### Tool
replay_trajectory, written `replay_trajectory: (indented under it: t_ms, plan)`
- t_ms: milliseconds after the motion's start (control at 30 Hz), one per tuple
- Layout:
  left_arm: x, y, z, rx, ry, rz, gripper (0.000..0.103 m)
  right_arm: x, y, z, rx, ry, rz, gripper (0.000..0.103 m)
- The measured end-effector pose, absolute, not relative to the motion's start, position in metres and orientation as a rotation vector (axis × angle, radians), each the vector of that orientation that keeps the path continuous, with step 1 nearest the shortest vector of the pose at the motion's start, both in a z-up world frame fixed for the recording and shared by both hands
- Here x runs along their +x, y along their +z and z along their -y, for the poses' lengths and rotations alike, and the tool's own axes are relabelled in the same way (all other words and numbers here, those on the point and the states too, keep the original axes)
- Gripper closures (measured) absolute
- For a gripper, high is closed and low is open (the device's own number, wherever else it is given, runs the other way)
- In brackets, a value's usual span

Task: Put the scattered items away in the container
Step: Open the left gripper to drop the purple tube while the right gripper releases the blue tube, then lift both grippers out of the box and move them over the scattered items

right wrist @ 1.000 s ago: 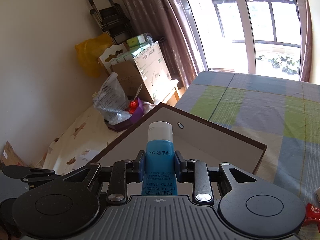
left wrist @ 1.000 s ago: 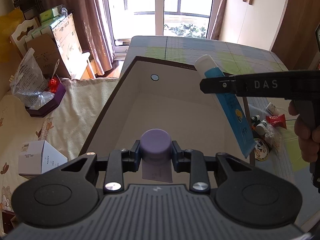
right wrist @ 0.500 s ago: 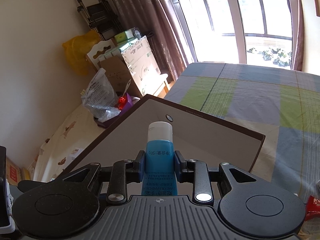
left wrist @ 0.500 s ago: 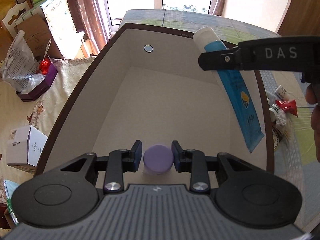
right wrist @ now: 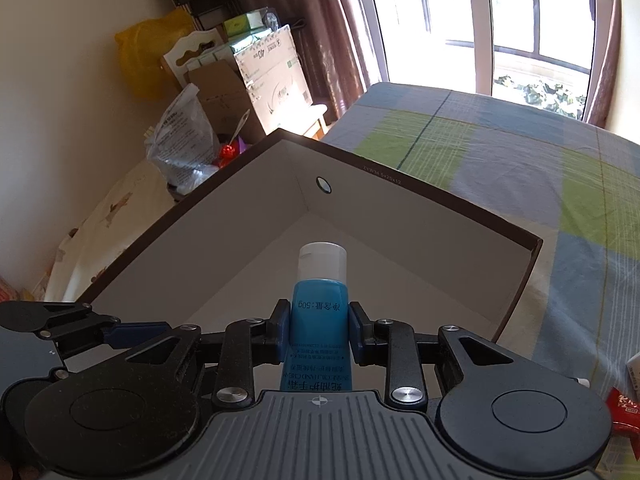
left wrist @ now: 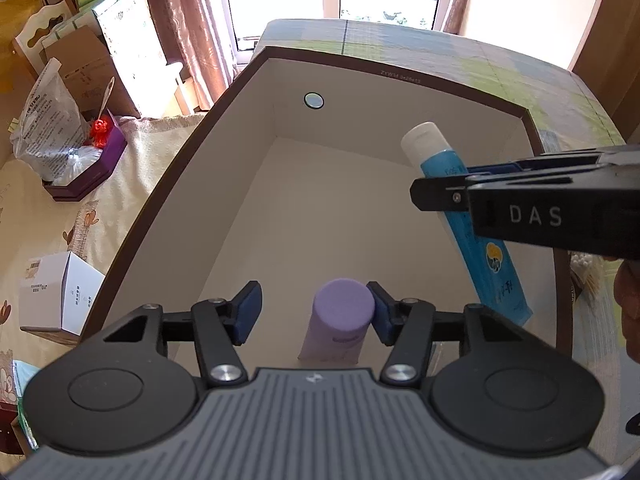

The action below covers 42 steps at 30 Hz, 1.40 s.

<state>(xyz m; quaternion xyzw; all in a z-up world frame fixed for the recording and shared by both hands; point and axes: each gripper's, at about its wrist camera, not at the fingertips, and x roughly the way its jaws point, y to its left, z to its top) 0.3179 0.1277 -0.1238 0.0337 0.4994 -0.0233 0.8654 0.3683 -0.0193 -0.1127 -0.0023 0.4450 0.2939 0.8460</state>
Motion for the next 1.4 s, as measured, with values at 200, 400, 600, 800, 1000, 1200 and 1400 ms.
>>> replay_trajectory:
  t_ms: [200, 400, 600, 800, 1000, 1200, 1400]
  plan:
    - [0.324, -0.128, -0.126, 0.096, -0.022, -1.05, 0.037, 0.373, -0.124, 0.016, -0.067, 0.612, -0.978, 0.071]
    - [0.323, -0.132, -0.13, 0.109, 0.005, -1.065, 0.037, 0.368, -0.116, 0.016, -0.105, 0.614, -0.949, 0.027]
    - [0.318, -0.136, -0.137, 0.125, 0.034, -1.095, 0.034, 0.355, -0.115, 0.019, -0.171, 0.638, -0.95, 0.027]
    - [0.311, -0.136, -0.14, 0.147, 0.064, -1.127, 0.022, 0.342, -0.114, 0.021, -0.235, 0.666, -0.953, 0.027]
    - [0.3, -0.129, -0.136, 0.187, 0.067, -1.137, 0.016, 0.326, -0.109, 0.024, -0.278, 0.699, -0.938, 0.005]
    - [0.285, -0.121, -0.134, 0.199, 0.083, -1.141, 0.009, 0.308, -0.098, 0.027, -0.25, 0.735, -0.948, 0.004]
    - [0.27, -0.107, -0.133, 0.169, 0.079, -1.139, 0.009, 0.296, -0.085, 0.031, -0.25, 0.742, -0.936, 0.004]
